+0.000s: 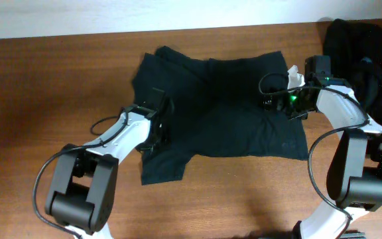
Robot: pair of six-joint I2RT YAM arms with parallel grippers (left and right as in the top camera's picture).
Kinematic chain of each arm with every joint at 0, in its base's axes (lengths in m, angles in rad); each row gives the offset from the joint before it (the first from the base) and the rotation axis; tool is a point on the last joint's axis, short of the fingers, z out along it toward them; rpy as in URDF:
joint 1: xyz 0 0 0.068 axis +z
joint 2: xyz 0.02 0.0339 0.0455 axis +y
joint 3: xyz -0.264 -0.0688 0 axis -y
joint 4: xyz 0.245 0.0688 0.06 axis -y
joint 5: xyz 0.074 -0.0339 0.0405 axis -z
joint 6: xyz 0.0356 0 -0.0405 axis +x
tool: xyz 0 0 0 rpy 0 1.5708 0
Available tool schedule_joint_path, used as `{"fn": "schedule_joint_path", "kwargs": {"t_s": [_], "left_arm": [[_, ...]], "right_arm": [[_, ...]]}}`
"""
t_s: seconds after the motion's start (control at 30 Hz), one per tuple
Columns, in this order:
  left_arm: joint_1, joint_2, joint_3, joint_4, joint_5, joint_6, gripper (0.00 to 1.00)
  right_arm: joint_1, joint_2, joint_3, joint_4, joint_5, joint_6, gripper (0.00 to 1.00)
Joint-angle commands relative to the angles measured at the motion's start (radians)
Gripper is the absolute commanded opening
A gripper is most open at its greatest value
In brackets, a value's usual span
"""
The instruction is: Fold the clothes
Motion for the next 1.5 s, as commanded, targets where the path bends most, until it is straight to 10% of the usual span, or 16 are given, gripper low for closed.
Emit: {"fn": "schedule_joint_path", "kwargs": {"t_s": [0.0, 0.53, 0.83, 0.93, 1.47], "left_arm": [[0.066, 0.042, -0.108, -0.031, 0.029, -0.054, 0.01], [0.189, 0.000, -0.154, -0.074, 0.108, -0.011, 0.04], [0.189, -0.313, -0.050, -0.114, 0.108, 0.076, 0.50], [0.190, -0.466, -0.042, -0.101, 0.084, 0.082, 0.99], [0.190, -0.574, -0.135, -0.222, 0.045, 0.081, 0.99]], "right_arm": [[0.004, -0.009, 0.011, 0.002, -0.013, -0.007, 0.99], [0.004, -0.009, 0.011, 0.002, -0.013, -0.007, 0.99], [0.002, -0.009, 0.011, -0.059, -0.009, -0.007, 0.99], [-0.012, -0.009, 0.011, -0.078, -0.005, -0.008, 0.99], [-0.137, -0.140, 0.036, -0.473, 0.193, -0.045, 1.00]]}}
